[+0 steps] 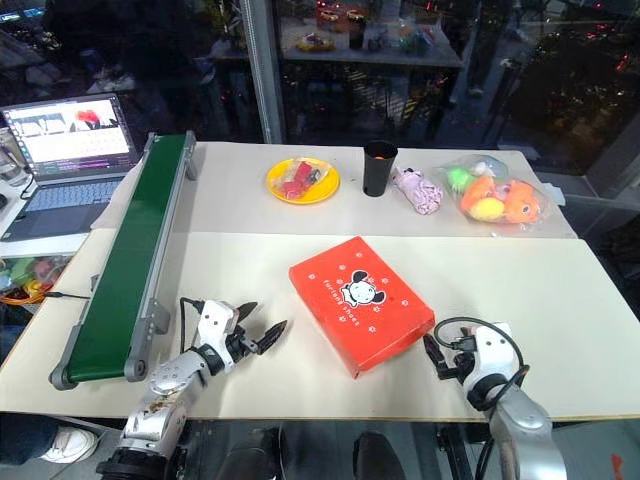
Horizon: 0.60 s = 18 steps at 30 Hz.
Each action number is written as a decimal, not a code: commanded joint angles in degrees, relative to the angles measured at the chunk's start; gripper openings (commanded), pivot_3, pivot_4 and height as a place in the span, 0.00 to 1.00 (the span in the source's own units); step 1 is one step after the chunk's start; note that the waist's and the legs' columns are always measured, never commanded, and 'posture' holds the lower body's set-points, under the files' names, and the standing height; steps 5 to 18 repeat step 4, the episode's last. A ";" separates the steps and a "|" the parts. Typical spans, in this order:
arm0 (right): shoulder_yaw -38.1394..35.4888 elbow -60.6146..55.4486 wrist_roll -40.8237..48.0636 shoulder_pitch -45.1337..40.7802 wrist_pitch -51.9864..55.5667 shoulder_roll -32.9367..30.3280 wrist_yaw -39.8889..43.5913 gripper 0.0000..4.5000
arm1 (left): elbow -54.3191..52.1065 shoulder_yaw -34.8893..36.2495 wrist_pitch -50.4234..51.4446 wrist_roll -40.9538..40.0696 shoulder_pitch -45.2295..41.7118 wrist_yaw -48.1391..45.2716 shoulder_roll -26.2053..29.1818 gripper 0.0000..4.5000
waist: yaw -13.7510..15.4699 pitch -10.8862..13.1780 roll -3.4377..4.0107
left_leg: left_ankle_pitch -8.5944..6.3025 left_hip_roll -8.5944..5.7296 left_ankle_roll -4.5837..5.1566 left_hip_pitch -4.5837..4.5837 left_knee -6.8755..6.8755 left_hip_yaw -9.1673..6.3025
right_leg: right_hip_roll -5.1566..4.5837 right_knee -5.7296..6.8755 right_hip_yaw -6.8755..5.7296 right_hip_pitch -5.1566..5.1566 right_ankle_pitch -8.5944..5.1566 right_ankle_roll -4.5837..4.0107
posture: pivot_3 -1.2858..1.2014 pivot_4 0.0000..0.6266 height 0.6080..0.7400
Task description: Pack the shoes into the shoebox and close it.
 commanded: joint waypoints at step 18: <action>-0.68 1.96 -1.25 -0.93 -5.16 1.46 -2.43 1.00 | 0.85 1.42 -3.63 1.04 1.42 1.84 -0.19 1.00 | -0.01 -0.01 0.01 | -0.01 0.00 -0.01 0.00 -0.03 0.01 | 0.00 -0.01 -0.01 -0.01 0.00 0.00 | 0.52 0.24 0.97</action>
